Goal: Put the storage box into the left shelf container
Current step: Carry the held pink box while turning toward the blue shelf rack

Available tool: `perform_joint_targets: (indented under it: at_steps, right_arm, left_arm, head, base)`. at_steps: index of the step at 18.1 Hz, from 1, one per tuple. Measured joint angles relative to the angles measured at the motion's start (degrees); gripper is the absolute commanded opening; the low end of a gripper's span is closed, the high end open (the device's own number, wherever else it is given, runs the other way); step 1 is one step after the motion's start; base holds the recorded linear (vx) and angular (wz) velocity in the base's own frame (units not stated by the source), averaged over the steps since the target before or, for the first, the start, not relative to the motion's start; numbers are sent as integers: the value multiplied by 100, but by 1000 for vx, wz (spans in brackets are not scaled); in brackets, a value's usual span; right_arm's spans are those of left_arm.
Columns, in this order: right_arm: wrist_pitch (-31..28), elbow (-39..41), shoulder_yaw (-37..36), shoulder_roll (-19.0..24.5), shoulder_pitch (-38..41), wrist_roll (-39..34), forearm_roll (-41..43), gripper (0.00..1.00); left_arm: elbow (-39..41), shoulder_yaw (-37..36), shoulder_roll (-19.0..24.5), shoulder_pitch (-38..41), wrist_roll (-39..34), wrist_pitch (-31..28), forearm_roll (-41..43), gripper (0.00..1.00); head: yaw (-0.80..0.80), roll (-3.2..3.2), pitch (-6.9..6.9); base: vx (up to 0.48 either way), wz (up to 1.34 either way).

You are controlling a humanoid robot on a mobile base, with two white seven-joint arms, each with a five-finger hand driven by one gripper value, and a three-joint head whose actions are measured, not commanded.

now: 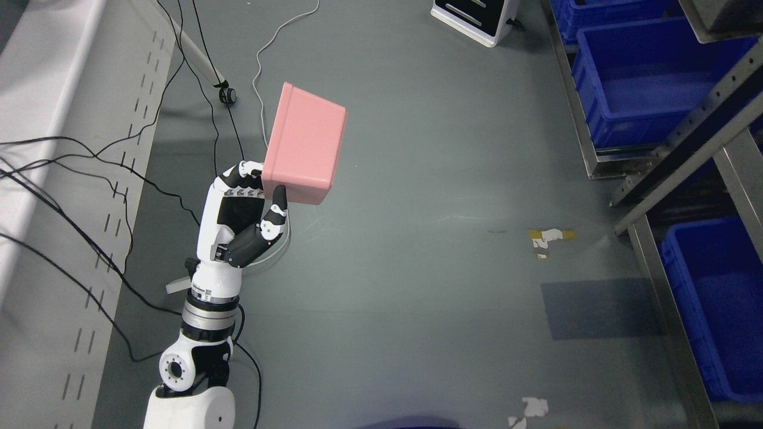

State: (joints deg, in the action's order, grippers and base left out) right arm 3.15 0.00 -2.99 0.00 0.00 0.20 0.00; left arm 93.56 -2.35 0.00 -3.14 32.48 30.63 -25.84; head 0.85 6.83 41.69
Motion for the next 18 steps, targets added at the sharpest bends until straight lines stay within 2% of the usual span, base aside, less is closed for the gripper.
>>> perform_joint_targets:
  at_steps: [3,6,18]
  right_arm:
    - [-23,0,0,0,-1,0,0,100]
    - [-30,0,0,0,-1,0,0,100]
    - [-39,0,0,0,1,8,0,100]
  left_arm:
    - [-107,-104,0,14,93,8,2,3]
    - [-200,-214,0,46,120,52,6,3]
    - [-638,-750,0,784,728,187,58,3]
  head:
    - [0,0,0]
    - [0,0,0]
    - [0,0,0]
  base:
    - [405,-44]
    - [362,-704]
    - [300,-1162]
